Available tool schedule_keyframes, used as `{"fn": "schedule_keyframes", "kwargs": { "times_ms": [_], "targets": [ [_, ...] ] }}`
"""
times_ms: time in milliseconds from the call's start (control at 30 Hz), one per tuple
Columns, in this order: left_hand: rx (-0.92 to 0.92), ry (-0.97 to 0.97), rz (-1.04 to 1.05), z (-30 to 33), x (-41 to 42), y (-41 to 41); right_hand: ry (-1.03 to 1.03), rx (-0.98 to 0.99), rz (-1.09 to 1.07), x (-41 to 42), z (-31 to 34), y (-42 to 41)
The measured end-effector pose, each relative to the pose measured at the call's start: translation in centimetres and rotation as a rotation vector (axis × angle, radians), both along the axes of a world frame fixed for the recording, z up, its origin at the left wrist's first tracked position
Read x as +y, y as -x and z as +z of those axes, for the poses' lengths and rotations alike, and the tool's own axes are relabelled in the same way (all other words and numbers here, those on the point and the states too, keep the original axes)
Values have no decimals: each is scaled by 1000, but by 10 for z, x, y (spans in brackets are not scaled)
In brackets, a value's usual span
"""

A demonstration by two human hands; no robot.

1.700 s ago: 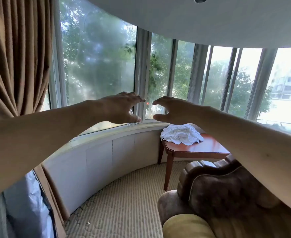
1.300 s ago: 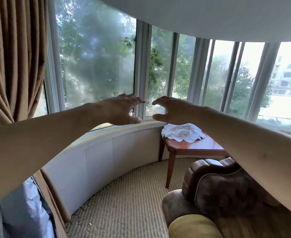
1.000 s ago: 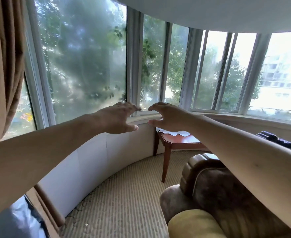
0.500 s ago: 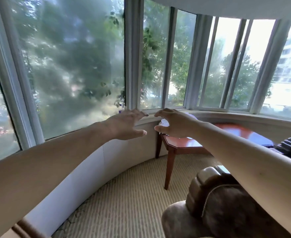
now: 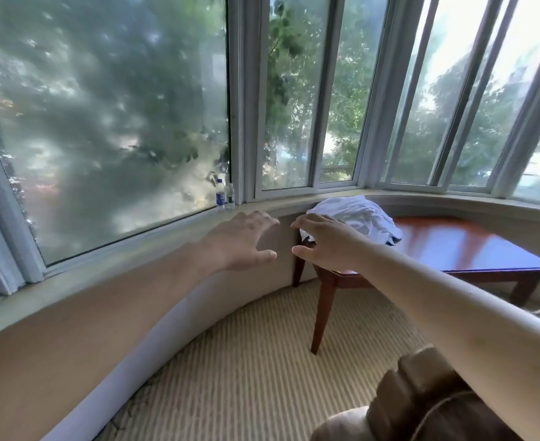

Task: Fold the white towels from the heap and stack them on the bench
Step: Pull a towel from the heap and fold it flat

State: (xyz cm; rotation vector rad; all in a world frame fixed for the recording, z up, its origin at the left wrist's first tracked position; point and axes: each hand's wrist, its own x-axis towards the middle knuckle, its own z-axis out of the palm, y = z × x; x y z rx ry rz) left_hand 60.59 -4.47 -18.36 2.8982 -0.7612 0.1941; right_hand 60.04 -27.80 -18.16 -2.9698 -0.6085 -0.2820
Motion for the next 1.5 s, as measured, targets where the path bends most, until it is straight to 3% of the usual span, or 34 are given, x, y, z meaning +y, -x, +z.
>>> {"fn": "schedule_keyframes", "kwargs": {
  "times_ms": [400,500,700,1067,1500],
  "targets": [
    [65,-57,-101,-46,25,-243,50,22,-124,32,-48,-221],
    [29,-88,-165,-62,19,-295,31,40,-184,26,-62,-261],
    [138,-26,-244,-120,-9,-370,-2,123,-275,-11,-106,-327],
    [170,-110,-304,-144,-158,-521,-23,166,-354,-162,-163,-450],
    [241,-133,-372,-160,-353,-668,9,229,-411,-333,-179,-562]
  ]
}}
